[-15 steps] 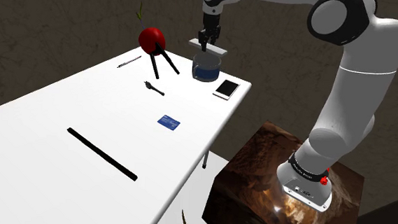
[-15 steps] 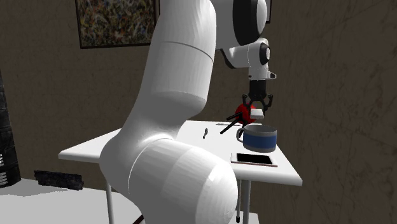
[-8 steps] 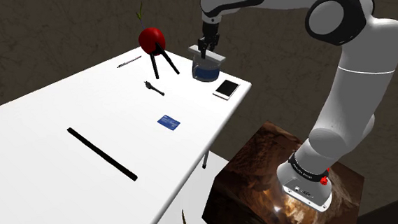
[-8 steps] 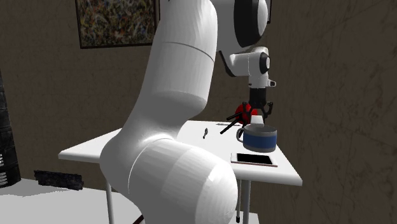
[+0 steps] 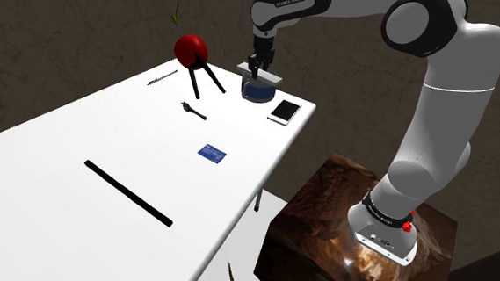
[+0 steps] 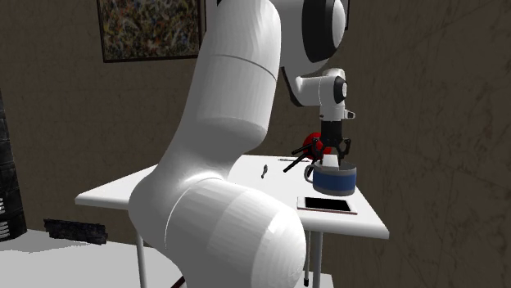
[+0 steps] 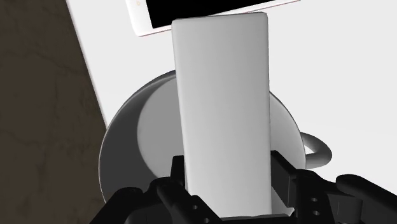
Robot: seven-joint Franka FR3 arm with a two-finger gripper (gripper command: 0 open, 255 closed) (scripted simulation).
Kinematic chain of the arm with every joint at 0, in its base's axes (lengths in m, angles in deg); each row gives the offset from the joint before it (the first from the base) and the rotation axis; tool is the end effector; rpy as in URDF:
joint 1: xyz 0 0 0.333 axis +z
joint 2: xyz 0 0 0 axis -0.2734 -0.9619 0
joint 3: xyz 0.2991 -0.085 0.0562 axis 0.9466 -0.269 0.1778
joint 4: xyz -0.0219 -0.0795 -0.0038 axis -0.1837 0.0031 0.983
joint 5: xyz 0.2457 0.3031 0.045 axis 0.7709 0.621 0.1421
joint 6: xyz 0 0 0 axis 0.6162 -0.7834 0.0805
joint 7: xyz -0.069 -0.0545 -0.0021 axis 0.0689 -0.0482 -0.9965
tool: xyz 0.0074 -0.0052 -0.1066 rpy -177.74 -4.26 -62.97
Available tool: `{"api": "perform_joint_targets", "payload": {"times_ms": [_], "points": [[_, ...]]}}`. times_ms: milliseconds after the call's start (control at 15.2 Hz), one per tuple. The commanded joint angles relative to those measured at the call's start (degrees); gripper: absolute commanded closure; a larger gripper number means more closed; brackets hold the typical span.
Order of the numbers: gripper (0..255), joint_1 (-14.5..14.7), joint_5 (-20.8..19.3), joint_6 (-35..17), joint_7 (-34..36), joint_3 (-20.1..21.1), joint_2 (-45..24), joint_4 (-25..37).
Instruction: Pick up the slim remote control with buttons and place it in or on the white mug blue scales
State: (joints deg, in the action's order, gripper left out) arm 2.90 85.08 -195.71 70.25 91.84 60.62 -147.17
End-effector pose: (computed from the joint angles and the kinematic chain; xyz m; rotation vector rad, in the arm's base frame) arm 0.6481 -0.1046 0.4289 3.1212 0.0280 0.0024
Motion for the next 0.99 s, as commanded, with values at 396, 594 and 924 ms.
{"api": "perform_joint_targets", "payload": {"times_ms": [396,594,924], "points": [[0,0.01,0.0,-0.09,0.02,0.0,-0.05,-0.05],[0,0.0,0.0,-0.08,0.02,0.0,-0.07,-0.02],[0,0.1,0.17,6.71,-0.12,0.1,1.14,5.56]]}}
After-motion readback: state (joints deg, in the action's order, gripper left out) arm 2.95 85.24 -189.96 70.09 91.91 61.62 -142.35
